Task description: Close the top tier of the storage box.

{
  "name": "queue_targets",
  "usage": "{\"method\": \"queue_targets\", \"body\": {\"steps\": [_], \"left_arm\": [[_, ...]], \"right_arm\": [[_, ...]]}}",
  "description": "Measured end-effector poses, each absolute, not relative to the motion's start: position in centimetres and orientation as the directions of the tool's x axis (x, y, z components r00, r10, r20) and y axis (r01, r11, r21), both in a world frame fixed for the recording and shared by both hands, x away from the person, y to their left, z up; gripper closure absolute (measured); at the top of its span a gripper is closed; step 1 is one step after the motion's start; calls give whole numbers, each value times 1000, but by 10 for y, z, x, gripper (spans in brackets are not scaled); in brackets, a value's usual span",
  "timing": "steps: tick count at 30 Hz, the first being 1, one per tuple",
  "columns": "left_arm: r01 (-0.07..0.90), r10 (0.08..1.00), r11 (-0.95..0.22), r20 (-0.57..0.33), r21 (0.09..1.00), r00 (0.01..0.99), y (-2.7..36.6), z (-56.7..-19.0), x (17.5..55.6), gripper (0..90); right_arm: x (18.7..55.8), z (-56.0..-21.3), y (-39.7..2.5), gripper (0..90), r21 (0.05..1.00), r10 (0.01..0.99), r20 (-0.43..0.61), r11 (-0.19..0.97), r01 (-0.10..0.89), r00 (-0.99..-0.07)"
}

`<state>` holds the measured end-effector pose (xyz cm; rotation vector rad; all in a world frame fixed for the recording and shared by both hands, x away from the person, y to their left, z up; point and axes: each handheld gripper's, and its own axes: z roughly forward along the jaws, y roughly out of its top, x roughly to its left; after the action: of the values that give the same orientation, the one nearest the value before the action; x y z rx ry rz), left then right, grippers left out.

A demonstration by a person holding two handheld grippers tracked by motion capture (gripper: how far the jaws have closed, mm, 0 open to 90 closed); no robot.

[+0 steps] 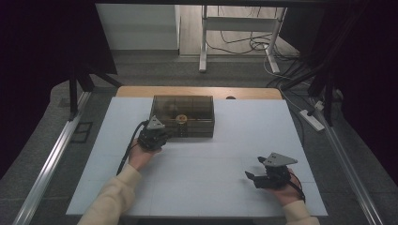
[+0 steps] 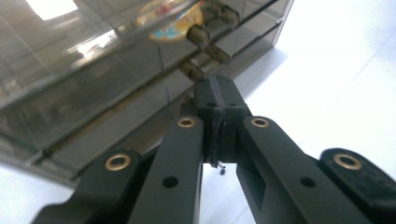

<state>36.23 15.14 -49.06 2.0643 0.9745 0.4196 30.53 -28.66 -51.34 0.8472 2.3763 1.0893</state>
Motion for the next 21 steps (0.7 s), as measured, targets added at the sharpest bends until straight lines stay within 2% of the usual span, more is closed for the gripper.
{"method": "queue_targets", "body": {"steps": [12, 14, 18, 21], "left_arm": [[493, 758, -350, -68, 796, 648, 169, -489, 331, 866], [485, 770, -337, -61, 807, 635, 171, -487, 325, 804], [495, 786, -307, -77, 813, 613, 178, -488, 314, 577], [508, 788, -291, -98, 811, 608, 184, -489, 306, 467]], "right_arm": [[306, -514, -288, 222, 779, 668, -92, 510, 365, -738], [306, -514, -288, 222, 780, 667, -92, 510, 363, -739], [306, -513, -289, 222, 780, 663, -88, 510, 363, -743], [306, -513, -289, 222, 780, 666, -85, 507, 366, -741]]}}
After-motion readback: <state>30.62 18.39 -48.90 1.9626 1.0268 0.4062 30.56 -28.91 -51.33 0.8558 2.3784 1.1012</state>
